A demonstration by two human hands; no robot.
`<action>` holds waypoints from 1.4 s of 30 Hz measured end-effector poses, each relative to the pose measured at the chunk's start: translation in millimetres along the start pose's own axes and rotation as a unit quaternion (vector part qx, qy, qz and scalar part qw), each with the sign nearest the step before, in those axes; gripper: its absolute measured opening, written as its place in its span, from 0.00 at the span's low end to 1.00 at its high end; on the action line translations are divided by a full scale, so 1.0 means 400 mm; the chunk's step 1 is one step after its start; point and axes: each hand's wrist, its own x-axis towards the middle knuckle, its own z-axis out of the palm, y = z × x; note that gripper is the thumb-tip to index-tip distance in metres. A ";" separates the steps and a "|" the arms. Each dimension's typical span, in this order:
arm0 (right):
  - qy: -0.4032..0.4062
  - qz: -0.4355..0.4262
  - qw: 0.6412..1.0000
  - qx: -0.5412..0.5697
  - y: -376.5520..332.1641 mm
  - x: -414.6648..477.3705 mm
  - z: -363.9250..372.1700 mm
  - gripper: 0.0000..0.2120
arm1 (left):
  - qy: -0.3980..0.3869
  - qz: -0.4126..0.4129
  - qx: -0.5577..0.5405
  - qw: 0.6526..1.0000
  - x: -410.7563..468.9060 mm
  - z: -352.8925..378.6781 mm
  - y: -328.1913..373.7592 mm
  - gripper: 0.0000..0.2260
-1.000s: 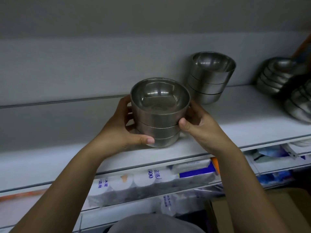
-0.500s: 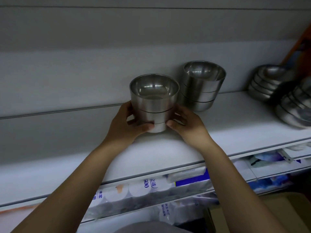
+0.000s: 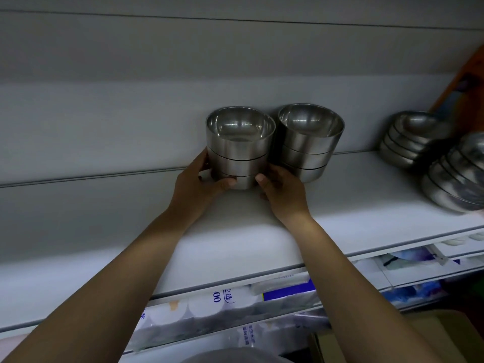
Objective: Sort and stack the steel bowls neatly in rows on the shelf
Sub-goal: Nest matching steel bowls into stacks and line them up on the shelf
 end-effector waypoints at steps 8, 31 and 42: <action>0.001 0.022 1.000 0.014 -0.005 -0.006 -0.008 0.16 | 0.021 -0.020 0.008 1.000 -0.011 0.004 0.008 0.38; -0.116 -0.217 0.960 -0.133 -0.245 -0.404 0.482 0.16 | 0.154 -0.103 0.200 0.962 -0.513 -0.667 -0.117 0.21; -0.262 -0.253 0.925 -0.104 -0.411 -0.696 0.994 0.14 | 0.268 -0.161 0.243 0.918 -0.817 -1.154 -0.304 0.18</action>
